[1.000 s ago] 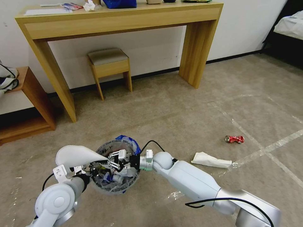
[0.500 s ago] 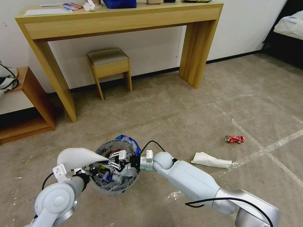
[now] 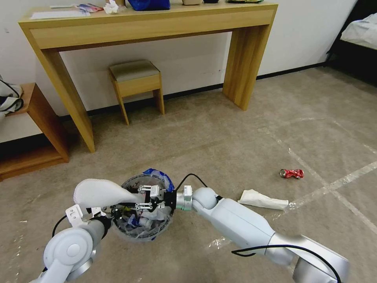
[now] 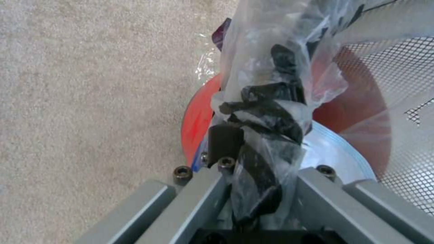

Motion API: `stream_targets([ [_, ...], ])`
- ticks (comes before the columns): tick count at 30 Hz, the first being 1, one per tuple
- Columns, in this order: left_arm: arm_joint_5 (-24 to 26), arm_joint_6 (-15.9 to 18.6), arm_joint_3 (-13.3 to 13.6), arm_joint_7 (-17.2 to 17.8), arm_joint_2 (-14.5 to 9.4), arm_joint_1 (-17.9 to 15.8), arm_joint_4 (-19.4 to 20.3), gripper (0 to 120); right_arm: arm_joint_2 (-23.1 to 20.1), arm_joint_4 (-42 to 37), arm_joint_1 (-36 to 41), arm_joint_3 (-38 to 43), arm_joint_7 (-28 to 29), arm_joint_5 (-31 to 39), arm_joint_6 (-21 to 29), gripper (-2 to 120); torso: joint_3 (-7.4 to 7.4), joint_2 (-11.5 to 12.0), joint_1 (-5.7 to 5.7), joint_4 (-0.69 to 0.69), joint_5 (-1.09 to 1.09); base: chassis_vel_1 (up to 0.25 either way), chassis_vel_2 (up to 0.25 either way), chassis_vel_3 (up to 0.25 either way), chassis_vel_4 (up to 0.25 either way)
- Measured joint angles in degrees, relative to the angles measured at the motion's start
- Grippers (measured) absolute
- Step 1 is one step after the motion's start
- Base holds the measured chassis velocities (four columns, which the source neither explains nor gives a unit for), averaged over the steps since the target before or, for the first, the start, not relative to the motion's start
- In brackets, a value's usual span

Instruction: Pick up the trash bin and place the garbage on the floor into it.

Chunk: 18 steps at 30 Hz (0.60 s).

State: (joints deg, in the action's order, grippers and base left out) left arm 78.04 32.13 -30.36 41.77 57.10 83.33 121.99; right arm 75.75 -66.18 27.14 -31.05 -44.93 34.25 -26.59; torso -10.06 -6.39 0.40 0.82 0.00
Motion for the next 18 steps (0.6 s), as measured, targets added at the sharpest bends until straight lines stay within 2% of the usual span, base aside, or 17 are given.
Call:
stream_targets([
  [2,0.0,0.0,0.0,0.0,0.0,0.0,0.0,0,-0.4,-0.2,0.1,0.1,0.0,0.0,0.0,74,0.00,0.0,0.00,0.00,0.00,0.000,0.000,0.000,0.000],
  [5,0.0,0.0,0.1,0.0,0.0,-0.1,0.0,0,-0.7,-0.3,0.3,0.2,-0.1,-0.1,0.0,79,0.00,0.0,0.00,0.00,0.00,0.000,0.000,0.000,0.000],
  [7,0.0,0.0,0.1,0.1,0.0,-0.1,-0.1,0,-1.1,-0.7,0.4,0.3,-0.3,-0.2,0.0,90,0.00,0.0,0.00,0.00,0.00,0.000,0.000,0.000,0.000],
  [18,0.1,0.0,0.1,0.4,-0.3,-0.3,-0.2,0,-2.9,-2.1,-0.3,0.5,0.0,0.2,0.0,93,0.00,0.0,0.00,0.00,0.00,0.000,0.000,0.000,0.000],
])
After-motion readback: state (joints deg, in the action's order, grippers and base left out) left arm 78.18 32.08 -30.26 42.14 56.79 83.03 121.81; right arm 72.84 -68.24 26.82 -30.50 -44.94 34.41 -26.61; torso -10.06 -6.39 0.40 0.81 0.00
